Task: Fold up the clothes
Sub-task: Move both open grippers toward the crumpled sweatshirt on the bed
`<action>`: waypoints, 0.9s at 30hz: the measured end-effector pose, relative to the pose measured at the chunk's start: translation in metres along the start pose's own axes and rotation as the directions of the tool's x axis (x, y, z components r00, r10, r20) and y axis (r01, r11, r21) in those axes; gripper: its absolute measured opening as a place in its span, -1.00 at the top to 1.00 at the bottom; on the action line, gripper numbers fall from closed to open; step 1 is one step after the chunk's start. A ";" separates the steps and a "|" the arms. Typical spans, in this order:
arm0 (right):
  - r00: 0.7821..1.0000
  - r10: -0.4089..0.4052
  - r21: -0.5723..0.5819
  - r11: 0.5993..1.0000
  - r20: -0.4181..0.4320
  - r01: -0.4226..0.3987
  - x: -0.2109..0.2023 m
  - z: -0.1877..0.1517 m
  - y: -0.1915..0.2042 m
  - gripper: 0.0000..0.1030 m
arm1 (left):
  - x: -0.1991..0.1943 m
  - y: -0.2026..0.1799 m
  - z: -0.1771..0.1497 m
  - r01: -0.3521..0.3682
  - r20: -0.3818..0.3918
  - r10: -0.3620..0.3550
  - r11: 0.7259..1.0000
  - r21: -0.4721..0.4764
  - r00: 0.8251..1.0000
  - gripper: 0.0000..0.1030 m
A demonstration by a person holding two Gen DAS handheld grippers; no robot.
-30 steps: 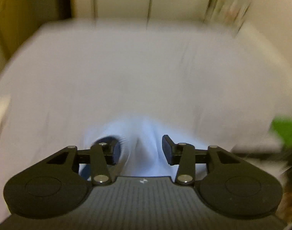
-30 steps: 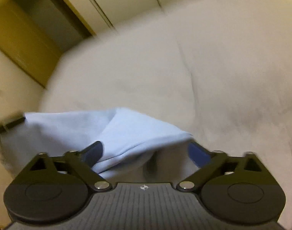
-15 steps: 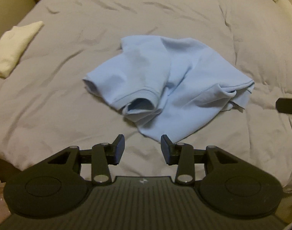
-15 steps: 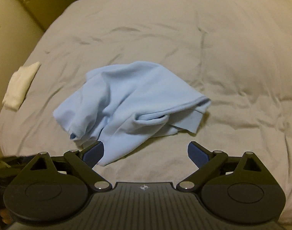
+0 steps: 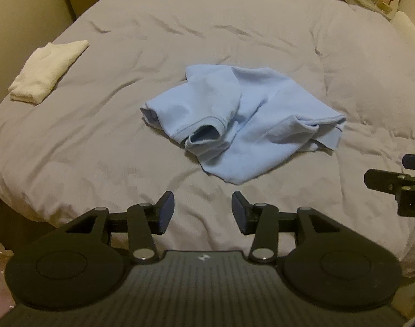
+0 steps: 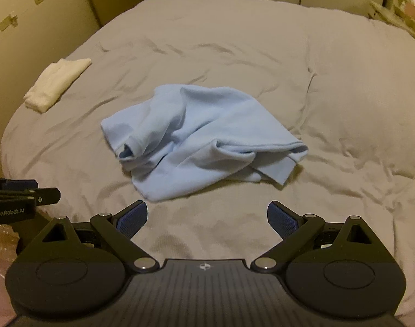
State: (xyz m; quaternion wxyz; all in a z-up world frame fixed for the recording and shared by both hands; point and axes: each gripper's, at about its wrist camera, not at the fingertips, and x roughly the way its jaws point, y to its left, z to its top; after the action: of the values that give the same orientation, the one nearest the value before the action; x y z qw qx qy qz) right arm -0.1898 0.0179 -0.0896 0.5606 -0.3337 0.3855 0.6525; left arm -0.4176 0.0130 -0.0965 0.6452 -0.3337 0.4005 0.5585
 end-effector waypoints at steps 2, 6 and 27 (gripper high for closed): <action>1.000 -0.005 -0.009 1.000 0.012 0.005 -0.011 -0.010 0.002 -0.89 | -0.011 -0.004 -0.012 0.000 0.010 0.000 1.000 -0.001 1.000 0.20; 0.999 0.004 -0.016 1.000 0.040 -0.003 -0.032 -0.029 0.006 -0.91 | -0.033 -0.011 -0.033 -0.007 0.039 0.007 1.000 -0.005 0.999 0.17; 0.991 -0.018 -0.040 0.999 0.134 0.024 -0.067 -0.048 0.026 -0.94 | -0.058 -0.001 -0.037 0.017 0.123 -0.018 1.000 0.011 0.992 0.04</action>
State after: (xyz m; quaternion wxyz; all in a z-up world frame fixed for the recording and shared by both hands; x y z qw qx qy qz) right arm -0.2057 -0.0582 -0.0513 0.5849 -0.3047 0.3297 0.6755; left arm -0.4252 -0.0460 -0.0620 0.6751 -0.2990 0.3598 0.5705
